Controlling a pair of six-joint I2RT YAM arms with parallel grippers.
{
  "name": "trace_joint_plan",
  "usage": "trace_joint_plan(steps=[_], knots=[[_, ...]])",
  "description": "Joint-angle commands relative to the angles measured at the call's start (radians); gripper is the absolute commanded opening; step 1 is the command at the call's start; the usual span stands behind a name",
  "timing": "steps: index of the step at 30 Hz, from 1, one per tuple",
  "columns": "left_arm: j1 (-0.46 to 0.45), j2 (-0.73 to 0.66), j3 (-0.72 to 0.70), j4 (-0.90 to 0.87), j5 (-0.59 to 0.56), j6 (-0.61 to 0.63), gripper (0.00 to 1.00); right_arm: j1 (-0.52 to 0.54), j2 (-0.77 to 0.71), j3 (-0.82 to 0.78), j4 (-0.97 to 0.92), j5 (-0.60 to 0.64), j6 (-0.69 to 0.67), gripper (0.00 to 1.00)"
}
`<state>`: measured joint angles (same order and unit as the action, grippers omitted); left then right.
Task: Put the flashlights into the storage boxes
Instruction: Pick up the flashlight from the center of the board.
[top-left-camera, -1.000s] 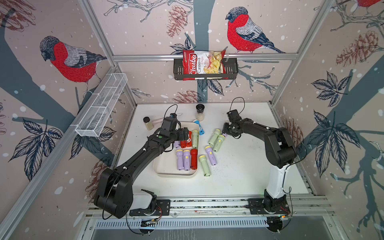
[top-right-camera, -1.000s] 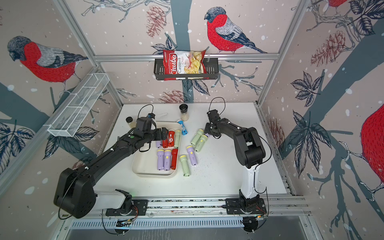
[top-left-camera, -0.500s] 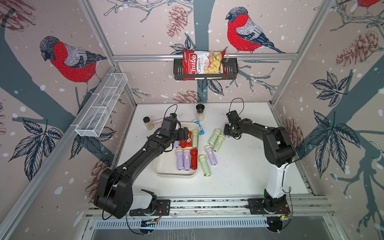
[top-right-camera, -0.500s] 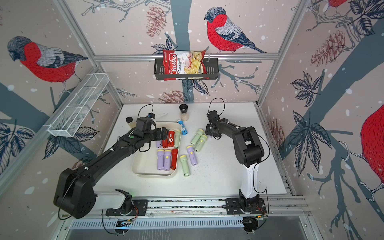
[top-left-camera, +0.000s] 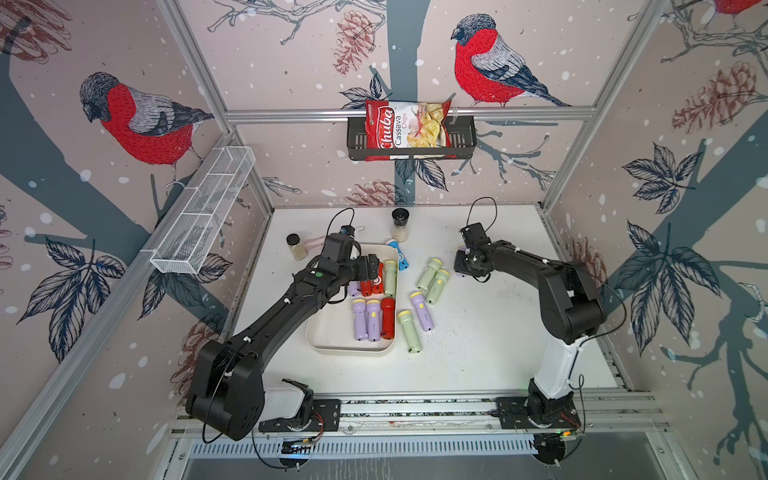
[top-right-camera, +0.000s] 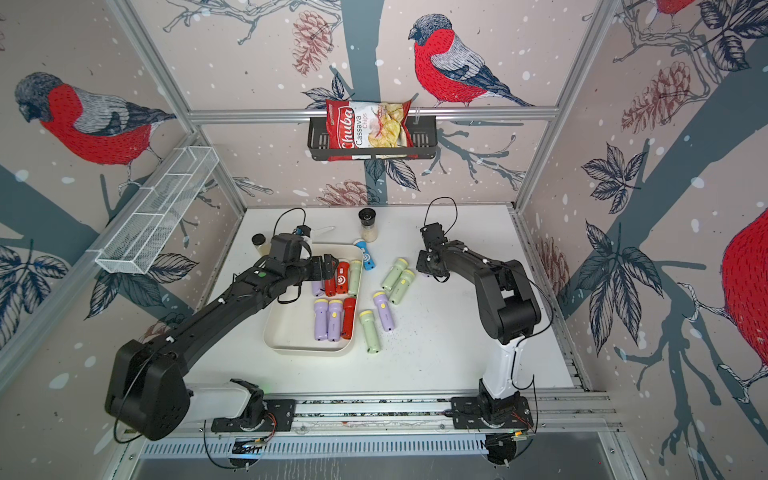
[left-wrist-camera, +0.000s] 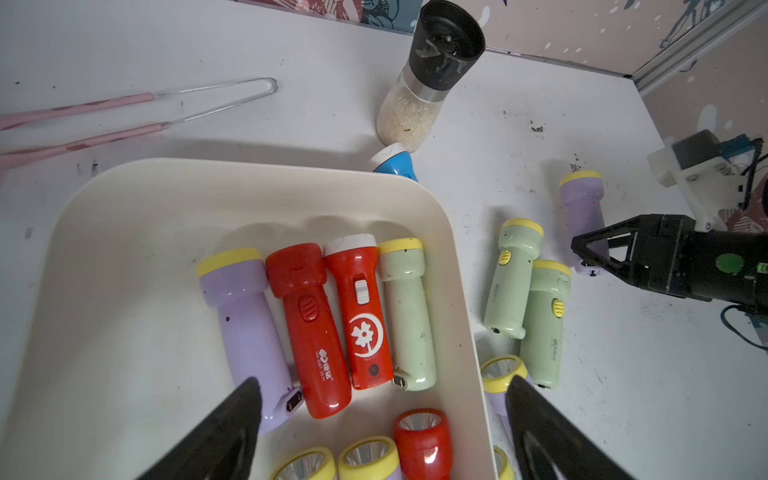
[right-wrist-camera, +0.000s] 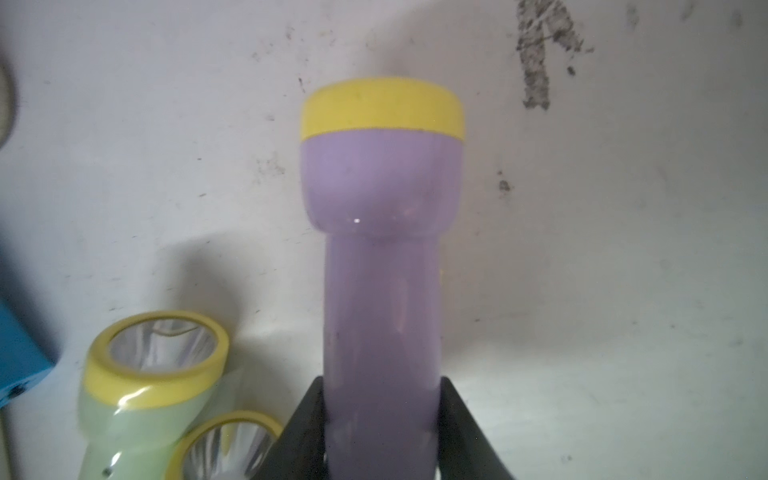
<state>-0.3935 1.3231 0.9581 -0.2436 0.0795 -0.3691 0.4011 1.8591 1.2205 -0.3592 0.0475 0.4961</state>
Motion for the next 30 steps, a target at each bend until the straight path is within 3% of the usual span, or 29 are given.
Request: trace_joint_plan(steps=[1,13,23,30], knots=[[0.001,-0.021,-0.012,0.061,0.044,-0.004,0.90,0.020,-0.086,-0.072,0.059,0.011,-0.022,0.33],[-0.014,-0.136,-0.132,0.199,0.161,-0.102,0.89,0.162,-0.504,-0.432,0.294,0.003,-0.044,0.31],[-0.141,-0.240,-0.227,0.287,0.146,-0.164,0.88,0.337,-0.803,-0.647,0.484,-0.012,-0.068,0.30],[-0.206,-0.285,-0.317,0.375,0.151,-0.231,0.85,0.449,-0.925,-0.731,0.525,0.015,-0.107,0.29]])
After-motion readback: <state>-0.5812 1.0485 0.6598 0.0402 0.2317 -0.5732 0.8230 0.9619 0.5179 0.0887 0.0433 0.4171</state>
